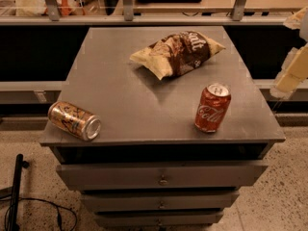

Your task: Move brown chip bag near coke can

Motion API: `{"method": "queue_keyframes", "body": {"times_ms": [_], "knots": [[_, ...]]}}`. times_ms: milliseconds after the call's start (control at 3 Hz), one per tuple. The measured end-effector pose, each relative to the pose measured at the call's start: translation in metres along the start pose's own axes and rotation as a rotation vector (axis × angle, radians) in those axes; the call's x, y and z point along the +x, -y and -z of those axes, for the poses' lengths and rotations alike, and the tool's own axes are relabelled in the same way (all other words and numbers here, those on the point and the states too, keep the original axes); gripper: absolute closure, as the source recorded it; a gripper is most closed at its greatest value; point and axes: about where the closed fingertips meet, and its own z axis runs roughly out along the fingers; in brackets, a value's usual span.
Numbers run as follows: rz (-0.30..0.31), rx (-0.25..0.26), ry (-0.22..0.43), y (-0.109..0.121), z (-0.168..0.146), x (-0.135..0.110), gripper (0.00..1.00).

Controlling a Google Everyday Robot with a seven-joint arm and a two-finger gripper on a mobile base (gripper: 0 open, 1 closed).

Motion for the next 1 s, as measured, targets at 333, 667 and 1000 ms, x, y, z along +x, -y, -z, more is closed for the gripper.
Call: {"method": "queue_keyframes", "body": {"times_ms": [333, 667, 1000], "knots": [[-0.048, 0.066, 0.052, 0.031, -0.009, 0.007, 0.00], [-0.083, 0.107, 0.164, 0.048, -0.022, -0.004, 0.00], [-0.115, 0.147, 0.270, 0.065, -0.039, -0.023, 0.00]]}}
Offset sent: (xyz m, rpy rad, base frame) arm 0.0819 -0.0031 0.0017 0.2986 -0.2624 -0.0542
